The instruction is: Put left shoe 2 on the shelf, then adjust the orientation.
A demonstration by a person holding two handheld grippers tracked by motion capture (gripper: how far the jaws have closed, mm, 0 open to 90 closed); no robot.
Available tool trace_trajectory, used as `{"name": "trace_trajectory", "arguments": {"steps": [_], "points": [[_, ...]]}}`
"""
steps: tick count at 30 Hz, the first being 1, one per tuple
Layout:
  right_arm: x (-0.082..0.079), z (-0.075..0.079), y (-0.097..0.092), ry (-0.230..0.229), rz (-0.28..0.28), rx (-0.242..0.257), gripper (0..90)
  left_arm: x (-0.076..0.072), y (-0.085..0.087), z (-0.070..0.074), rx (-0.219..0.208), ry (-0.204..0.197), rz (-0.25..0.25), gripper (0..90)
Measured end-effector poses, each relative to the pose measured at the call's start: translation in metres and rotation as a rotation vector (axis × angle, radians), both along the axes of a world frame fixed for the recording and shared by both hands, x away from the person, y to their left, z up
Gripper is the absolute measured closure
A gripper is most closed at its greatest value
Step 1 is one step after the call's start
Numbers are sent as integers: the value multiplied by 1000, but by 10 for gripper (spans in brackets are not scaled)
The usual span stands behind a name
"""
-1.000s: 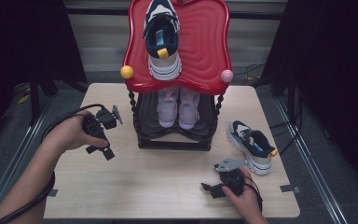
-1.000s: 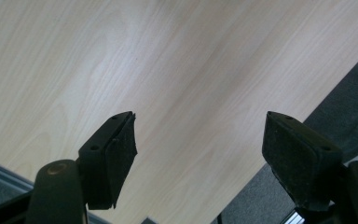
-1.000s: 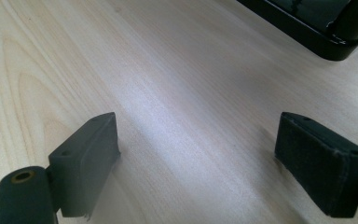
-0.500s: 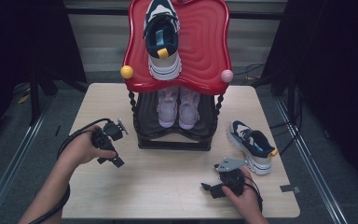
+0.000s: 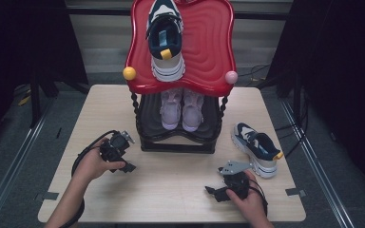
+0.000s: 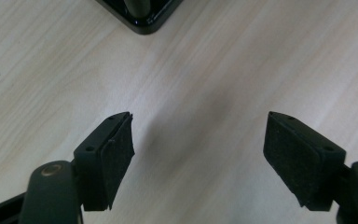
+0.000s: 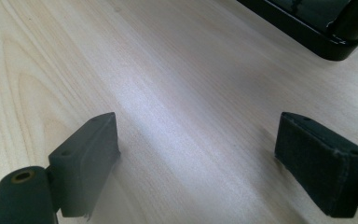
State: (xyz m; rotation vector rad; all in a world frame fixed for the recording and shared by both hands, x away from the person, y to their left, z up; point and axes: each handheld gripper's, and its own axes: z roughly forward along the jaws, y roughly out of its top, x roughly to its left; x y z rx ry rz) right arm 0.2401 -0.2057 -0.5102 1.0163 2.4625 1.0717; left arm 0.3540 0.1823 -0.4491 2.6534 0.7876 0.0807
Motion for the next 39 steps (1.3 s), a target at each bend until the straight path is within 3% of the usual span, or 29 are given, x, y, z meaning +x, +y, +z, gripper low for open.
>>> {"name": "trace_trajectory", "arguments": {"steps": [5, 8, 13, 18, 22, 30, 35, 39], "points": [[0, 0, 0, 1, -1, 0, 131, -5, -4, -15, -34, -67, -13, 219], [0, 0, 0, 2, -1, 0, 131, -10, -6, -25, -79, -83, 9, 214], [0, 0, 0, 1, -1, -1, 130, -16, -7, -37, -146, -154, 19, 199], [0, 0, 0, 2, -2, -2, 130, -18, -6, -44, -187, -183, 39, 182], [0, 0, 0, 2, -1, -2, 130, -19, -3, -48, -232, -182, 59, 171], [0, 0, 0, 1, 0, -1, 130, -24, 2, -56, -304, -242, 80, 144], [0, 0, -1, 0, 2, 0, 131, -27, 5, -60, -340, -268, 89, 137], [-1, 0, -2, 2, 0, 9, 137, -28, 5, -60, -339, -276, 91, 134]]}}
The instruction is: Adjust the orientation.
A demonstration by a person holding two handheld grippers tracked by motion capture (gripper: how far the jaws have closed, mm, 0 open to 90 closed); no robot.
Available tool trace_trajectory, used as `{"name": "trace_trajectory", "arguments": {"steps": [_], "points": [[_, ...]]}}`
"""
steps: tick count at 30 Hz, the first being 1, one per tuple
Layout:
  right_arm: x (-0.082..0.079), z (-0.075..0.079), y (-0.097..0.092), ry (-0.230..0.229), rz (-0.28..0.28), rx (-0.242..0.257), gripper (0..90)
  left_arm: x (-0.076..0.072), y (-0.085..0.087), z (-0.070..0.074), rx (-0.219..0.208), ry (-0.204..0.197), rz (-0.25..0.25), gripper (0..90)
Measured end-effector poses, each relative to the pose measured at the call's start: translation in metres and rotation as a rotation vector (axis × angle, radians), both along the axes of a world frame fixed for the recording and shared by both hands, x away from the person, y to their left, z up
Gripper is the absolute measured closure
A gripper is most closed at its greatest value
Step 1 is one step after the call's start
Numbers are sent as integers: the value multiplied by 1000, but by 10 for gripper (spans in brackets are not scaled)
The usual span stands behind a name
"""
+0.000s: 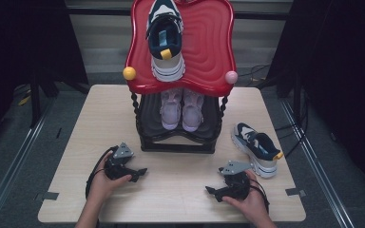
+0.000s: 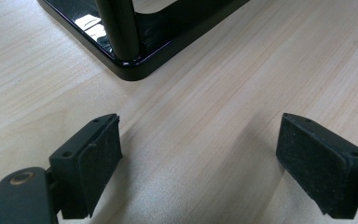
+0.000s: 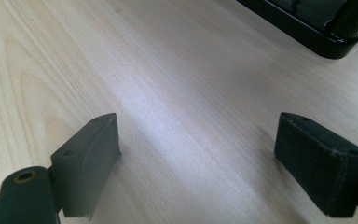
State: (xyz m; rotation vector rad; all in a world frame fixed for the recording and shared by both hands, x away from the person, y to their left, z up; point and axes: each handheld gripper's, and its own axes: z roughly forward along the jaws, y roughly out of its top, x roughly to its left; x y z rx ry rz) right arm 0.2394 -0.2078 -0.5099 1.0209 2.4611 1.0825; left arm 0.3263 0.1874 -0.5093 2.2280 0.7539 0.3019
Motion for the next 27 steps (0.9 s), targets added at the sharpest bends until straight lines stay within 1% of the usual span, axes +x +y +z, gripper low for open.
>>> {"name": "trace_trajectory", "arguments": {"steps": [4, 7, 10, 13, 14, 16, 18, 20, 23, 24, 27], "points": [[1, 1, -5, 25, -2, 34, 142, 0, 0, 0, 1, 0, 4, 134], [1, 3, -11, 34, 3, 20, 149, 0, 0, 0, 0, -1, 6, 134], [1, 7, -15, 30, 16, 11, 157, 0, 0, 0, 0, 0, 6, 134], [0, 11, -17, 34, 27, -3, 161, 0, 0, 0, 0, 0, 6, 134], [0, 13, -18, 28, 29, -7, 167, 0, 0, 0, 0, 0, 6, 134], [0, 18, -19, 35, 40, -3, 182, 0, 0, 0, 0, 0, 6, 134], [1, 23, -22, 24, 41, -5, 187, 0, 0, 0, 0, 0, 6, 134], [3, 30, -25, 28, 47, 9, 187, 0, 0, 0, 0, 0, 6, 134], [5, 40, -31, 18, 32, 10, 190, 0, 0, 0, 0, 0, 6, 134], [6, 44, -33, 7, 24, 6, 192, 0, 0, 0, 0, 0, 6, 134], [7, 52, -38, -4, 16, 4, 196, 0, 0, 0, 0, -1, 6, 134]]}}
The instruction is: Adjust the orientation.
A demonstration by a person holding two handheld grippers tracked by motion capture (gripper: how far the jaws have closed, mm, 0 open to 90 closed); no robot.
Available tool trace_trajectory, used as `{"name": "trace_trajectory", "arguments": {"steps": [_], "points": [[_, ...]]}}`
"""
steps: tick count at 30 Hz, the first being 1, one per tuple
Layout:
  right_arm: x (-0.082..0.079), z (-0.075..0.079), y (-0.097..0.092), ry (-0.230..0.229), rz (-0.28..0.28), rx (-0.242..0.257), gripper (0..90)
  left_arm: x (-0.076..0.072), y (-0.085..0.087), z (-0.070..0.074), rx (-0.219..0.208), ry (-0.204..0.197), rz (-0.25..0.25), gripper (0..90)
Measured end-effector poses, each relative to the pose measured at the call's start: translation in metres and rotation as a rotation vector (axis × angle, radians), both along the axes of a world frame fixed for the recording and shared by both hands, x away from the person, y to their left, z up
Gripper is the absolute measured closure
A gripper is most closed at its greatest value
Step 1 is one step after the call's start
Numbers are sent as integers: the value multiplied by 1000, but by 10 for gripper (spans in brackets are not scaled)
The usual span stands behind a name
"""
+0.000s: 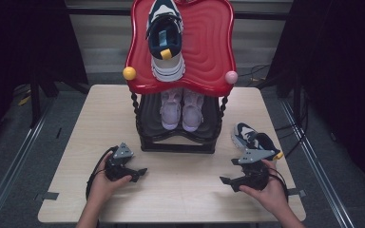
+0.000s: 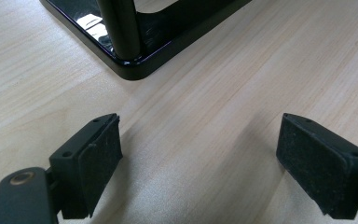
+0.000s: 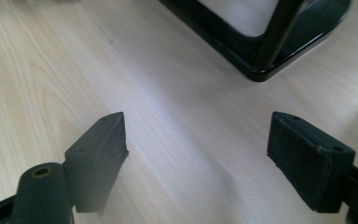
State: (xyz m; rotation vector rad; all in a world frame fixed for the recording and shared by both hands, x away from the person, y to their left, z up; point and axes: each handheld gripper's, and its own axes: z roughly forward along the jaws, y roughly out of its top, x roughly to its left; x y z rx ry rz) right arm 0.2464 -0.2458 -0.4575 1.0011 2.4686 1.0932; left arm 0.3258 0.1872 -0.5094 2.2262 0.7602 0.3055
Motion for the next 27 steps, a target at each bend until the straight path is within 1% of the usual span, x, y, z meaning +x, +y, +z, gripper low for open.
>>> {"name": "trace_trajectory", "arguments": {"steps": [6, 8, 10, 12, 14, 16, 17, 19, 20, 22, 24, 26, 27], "points": [[1, 15, -13, -17, -11, -9, 199, 0, 0, 0, 0, 1, 0, 134], [1, 19, -18, -16, -19, -22, 204, 0, 0, 0, -1, -1, -1, 133], [2, 22, -25, -22, -31, -16, 204, 0, 0, 0, -1, 1, -1, 133], [1, 27, -33, -37, -48, -17, 205, 0, 0, 0, -1, -1, -1, 132], [1, 35, -42, -55, -66, 0, 208, 0, 0, 0, -1, -1, -1, 133], [2, 40, -47, -70, -85, -9, 211, 0, 0, 0, -1, -1, -1, 132], [2, 43, -51, -78, -92, -4, 214, 0, 0, 0, -1, 1, -1, 132], [2, 47, -56, -90, -108, -27, 216, 0, 0, 0, -1, -1, -1, 132], [2, 48, -58, -99, -111, -44, 216, 0, 0, 0, -1, 1, 0, 132], [3, 48, -63, -96, -120, -51, 216, 0, 0, 0, -1, -1, -1, 133], [4, 46, -67, -98, -134, -72, 218, 0, 0, 0, -1, 1, -1, 133], [4, 45, -72, -92, -154, -72, 227, 0, 0, 0, -1, 2, -1, 132], [5, 43, -75, -86, -162, -84, 233, 0, 0, 0, -1, 2, -1, 132]]}}
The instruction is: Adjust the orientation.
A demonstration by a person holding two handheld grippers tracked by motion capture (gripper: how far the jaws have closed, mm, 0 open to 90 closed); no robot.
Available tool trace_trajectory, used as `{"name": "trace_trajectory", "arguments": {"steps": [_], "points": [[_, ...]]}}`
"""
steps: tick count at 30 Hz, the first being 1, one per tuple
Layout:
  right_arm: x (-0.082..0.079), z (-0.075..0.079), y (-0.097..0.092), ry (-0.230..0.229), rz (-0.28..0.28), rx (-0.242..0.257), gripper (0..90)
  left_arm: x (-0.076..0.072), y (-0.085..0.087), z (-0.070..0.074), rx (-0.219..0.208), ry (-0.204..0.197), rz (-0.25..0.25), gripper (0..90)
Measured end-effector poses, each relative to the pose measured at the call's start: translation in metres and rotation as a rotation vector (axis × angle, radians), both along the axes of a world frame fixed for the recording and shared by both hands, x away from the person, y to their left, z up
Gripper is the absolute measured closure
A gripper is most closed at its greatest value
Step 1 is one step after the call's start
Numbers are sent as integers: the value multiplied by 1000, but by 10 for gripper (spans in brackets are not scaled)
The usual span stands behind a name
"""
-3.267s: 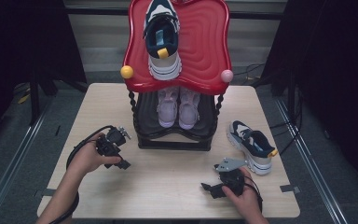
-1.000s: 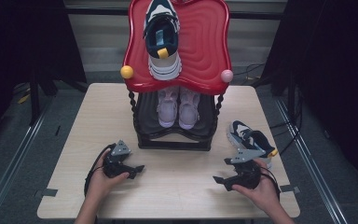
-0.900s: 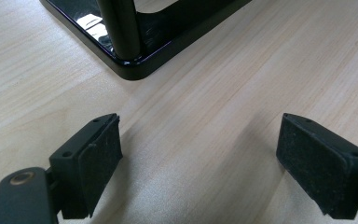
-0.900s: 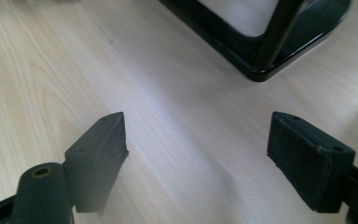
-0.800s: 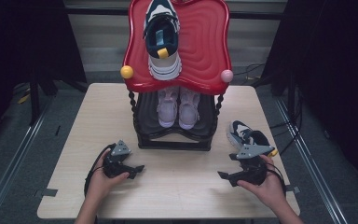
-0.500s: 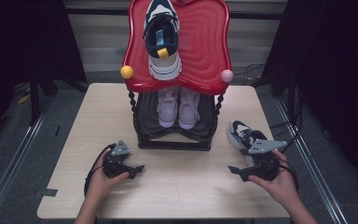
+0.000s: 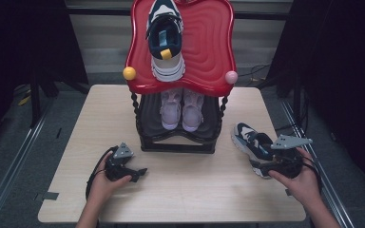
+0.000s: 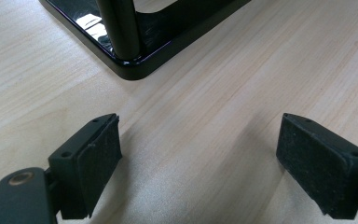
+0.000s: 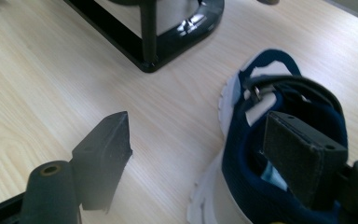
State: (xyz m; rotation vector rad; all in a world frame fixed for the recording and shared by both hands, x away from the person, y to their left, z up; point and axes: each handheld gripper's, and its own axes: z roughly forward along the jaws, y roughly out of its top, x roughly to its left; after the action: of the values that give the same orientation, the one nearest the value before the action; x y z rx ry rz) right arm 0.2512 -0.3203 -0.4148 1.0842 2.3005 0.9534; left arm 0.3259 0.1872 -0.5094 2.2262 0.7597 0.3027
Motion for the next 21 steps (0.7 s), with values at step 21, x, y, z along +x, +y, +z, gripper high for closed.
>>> {"name": "trace_trajectory", "arguments": {"steps": [21], "points": [[3, -15, -14, 4, -40, -52, 393, 0, 0, 0, 0, 0, 0, 131]]}}
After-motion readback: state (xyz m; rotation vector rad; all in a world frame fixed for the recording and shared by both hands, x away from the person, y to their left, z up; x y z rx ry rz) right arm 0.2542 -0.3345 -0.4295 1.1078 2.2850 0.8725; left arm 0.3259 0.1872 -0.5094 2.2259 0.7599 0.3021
